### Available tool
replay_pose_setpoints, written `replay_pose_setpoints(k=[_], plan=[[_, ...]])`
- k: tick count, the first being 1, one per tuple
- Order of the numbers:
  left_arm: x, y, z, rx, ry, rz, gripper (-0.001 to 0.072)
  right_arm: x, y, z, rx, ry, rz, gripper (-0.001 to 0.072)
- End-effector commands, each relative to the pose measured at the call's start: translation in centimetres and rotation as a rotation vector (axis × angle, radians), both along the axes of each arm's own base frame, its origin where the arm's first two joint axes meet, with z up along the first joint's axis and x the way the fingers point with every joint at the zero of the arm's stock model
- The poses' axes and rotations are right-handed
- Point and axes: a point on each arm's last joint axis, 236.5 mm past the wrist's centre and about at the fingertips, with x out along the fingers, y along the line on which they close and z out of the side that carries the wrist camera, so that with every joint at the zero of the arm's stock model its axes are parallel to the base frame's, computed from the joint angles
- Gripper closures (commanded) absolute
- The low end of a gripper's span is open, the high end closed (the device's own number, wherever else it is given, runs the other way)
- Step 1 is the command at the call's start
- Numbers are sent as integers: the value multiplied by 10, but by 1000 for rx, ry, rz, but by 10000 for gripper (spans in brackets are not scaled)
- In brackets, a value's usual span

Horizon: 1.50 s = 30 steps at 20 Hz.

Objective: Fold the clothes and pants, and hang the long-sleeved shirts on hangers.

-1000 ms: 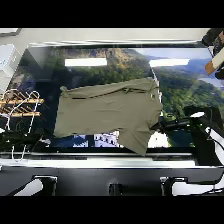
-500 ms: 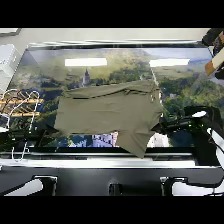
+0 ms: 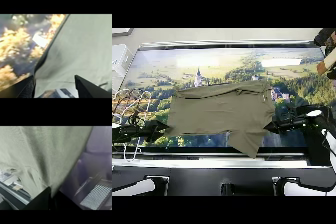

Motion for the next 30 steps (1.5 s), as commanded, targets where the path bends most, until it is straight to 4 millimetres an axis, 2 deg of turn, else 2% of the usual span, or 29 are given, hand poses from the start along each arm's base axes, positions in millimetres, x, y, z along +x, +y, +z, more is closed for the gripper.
replay_pose_setpoints(k=[1, 8, 9, 10, 11, 17, 18, 19, 22, 23, 24, 25, 26, 28, 30], plan=[[-20, -21, -1, -58, 58, -113, 106, 1, 0, 2, 0, 3, -7, 684], [-37, -13, -10, -14, 128, -139, 118, 10, -6, 10, -41, -57, -26, 684], [-36, -12, -10, -9, 125, -136, 276, 10, -7, 11, -47, -64, -26, 684], [-34, -10, -12, 1, 119, -129, 519, 10, -7, 12, -50, -68, -25, 684], [-31, -8, -13, 12, 117, -114, 589, 10, -7, 13, -51, -70, -26, 684], [-24, -1, -18, 40, 112, -73, 573, 9, -6, 14, -43, -65, -20, 684], [-25, -1, -17, 39, 113, -74, 609, 9, -6, 14, -43, -65, -20, 684], [-24, -1, -17, 39, 112, -74, 691, 8, -6, 14, -42, -64, -19, 684], [-23, -1, -15, 42, 103, -73, 694, 11, -3, 23, -28, -93, -16, 685], [-20, -1, -9, 45, 86, -73, 694, 17, -1, 36, -17, -137, -13, 686], [-11, -1, 1, 43, 53, -67, 695, 28, 2, 59, 1, -213, -17, 686], [3, 1, 17, 42, -2, -58, 694, 43, 4, 87, 11, -306, -20, 686], [23, 3, 40, 47, -79, -45, 694, 60, 2, 124, 3, -416, -28, 686], [71, 7, 105, 88, -278, -43, 694, 87, 2, 211, -38, -654, -22, 686], [112, -5, 197, 138, -512, -97, 694, 98, 9, 303, -90, -868, 2, 686]])
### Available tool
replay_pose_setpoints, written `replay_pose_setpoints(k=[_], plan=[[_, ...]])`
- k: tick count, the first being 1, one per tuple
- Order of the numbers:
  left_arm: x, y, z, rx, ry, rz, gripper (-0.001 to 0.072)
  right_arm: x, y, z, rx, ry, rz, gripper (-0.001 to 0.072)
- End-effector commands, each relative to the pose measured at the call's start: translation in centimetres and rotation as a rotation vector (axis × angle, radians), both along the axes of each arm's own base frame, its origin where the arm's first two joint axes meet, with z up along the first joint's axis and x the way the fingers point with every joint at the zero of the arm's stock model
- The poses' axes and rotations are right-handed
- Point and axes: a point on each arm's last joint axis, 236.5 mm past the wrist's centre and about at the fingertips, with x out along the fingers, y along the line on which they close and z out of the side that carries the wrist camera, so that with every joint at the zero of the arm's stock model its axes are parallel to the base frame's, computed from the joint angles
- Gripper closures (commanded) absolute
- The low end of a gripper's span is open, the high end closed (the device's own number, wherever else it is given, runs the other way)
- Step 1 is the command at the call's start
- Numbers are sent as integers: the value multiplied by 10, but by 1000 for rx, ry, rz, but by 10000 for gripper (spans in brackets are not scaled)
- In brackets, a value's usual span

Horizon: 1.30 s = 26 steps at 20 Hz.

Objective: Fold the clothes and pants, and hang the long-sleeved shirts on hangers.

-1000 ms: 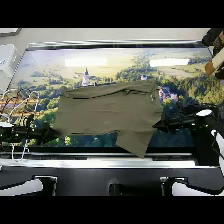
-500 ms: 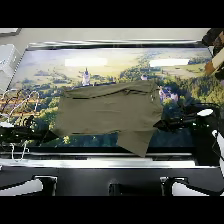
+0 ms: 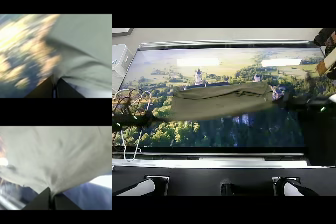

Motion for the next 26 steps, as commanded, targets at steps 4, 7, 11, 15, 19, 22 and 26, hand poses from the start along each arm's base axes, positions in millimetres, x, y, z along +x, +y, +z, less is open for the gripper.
replay_pose_setpoints(k=[4, 7, 11, 15, 19, 22, 26], plan=[[57, -61, 335, 141, -760, -136, 694, -28, 50, 299, -61, -665, 41, 686], [-8, -84, 485, 233, -1100, -120, 694, -110, 77, 416, -10, -930, 46, 686], [-104, -72, 577, 408, -1330, 88, 694, -212, 81, 506, 108, -1206, -80, 686], [-126, -34, 558, 527, -1243, 256, 694, -220, 55, 517, 90, -1208, -255, 686], [-71, -25, 486, 497, -992, 168, 694, -143, 37, 464, 52, -954, -290, 686], [-7, -17, 421, 454, -801, 65, 694, -51, 25, 361, 25, -607, -261, 685], [89, 7, 311, 389, -540, 1, 694, 46, 8, 207, 18, -214, -246, 685]])
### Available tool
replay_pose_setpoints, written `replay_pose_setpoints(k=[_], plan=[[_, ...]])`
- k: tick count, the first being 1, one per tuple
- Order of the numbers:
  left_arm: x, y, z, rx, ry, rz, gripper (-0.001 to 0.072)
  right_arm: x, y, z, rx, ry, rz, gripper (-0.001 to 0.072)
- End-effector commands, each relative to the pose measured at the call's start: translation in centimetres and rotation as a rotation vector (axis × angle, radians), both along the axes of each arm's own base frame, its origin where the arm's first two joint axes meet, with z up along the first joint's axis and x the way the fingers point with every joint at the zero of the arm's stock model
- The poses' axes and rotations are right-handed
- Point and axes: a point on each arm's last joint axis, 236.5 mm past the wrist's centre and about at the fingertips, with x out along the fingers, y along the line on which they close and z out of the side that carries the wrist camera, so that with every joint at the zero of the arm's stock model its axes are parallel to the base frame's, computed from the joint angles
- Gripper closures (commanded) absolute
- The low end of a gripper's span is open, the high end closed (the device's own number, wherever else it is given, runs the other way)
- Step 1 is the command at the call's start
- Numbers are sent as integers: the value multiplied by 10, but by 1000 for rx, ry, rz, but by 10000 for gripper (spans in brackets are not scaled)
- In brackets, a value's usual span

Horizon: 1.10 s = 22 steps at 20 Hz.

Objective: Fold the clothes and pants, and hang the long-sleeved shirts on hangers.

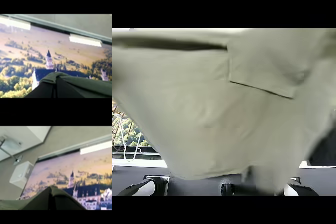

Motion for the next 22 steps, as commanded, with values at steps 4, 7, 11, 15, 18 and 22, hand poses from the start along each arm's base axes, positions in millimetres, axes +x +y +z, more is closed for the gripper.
replay_pose_setpoints(k=[4, 7, 11, 15, 18, 22], plan=[[129, -3, -234, -72, 478, -126, 693, 124, 2, -245, -59, 467, 63, 685], [174, -8, -330, -81, 548, -129, 694, 181, -2, -338, -68, 528, -17, 685], [205, -2, -413, -90, 577, -89, 694, 224, -16, -411, 13, 553, -120, 685], [202, -3, -427, -84, 609, -110, 693, 227, -20, -414, -55, 514, -89, 684], [175, -13, -426, -105, 714, -156, 694, 200, -25, -425, -88, 637, -27, 684], [129, -32, -435, -100, 898, -257, 694, 152, -35, -447, -197, 830, 28, 684]])
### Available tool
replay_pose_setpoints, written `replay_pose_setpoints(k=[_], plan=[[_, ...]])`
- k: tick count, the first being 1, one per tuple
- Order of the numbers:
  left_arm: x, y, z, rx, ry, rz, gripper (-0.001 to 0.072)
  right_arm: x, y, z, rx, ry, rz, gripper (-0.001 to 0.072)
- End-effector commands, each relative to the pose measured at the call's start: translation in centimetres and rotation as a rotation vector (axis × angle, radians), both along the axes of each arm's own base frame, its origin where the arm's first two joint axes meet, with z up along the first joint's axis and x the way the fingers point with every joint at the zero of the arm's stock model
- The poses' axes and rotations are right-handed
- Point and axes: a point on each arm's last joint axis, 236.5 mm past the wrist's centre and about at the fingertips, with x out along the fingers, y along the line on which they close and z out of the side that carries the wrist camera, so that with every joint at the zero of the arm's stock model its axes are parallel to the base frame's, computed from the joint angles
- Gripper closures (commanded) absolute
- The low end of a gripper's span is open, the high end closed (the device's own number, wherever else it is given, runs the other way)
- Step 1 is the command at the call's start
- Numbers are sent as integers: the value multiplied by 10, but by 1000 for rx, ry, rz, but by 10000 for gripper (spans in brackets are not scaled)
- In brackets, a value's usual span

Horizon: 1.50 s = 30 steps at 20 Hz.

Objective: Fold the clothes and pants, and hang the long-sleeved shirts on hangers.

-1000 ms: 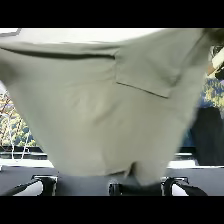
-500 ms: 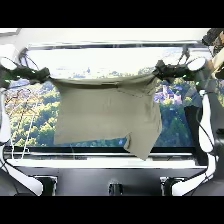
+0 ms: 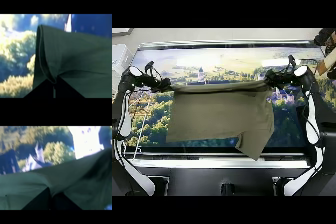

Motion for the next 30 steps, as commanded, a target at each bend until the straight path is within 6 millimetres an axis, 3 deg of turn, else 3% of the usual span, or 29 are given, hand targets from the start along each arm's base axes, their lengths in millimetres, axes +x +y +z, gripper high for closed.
replay_pose_setpoints(k=[1, 4, 7, 14, 22, 23, 24, 25, 26, 30], plan=[[-42, -9, -10, 8, 173, -76, 694, -45, -8, -20, -61, 192, 68, 684], [-61, -12, -14, 47, 252, -106, 693, -67, -9, -27, -83, 274, 115, 684], [-70, -24, -15, 48, 297, -116, 694, -72, -17, -31, -122, 295, 121, 684], [-74, -18, -19, 105, 325, -94, 694, -77, -35, -38, -198, 330, 100, 684], [-75, -20, -21, 104, 332, -99, 692, -88, -32, -40, -190, 373, 121, 678], [-75, -20, -21, 104, 333, -98, 654, -86, -33, -40, -191, 365, 117, 597], [-75, -20, -21, 104, 332, -98, 442, -84, -33, -40, -192, 358, 113, 474], [-74, -19, -20, 104, 330, -96, 185, -83, -33, -38, -189, 356, 104, 336], [-74, -18, -16, 104, 326, -91, 85, -83, -32, -34, -186, 349, 102, 289], [-81, -1, 27, 92, 299, -82, 87, -87, -38, 31, -267, 178, 221, 291]])
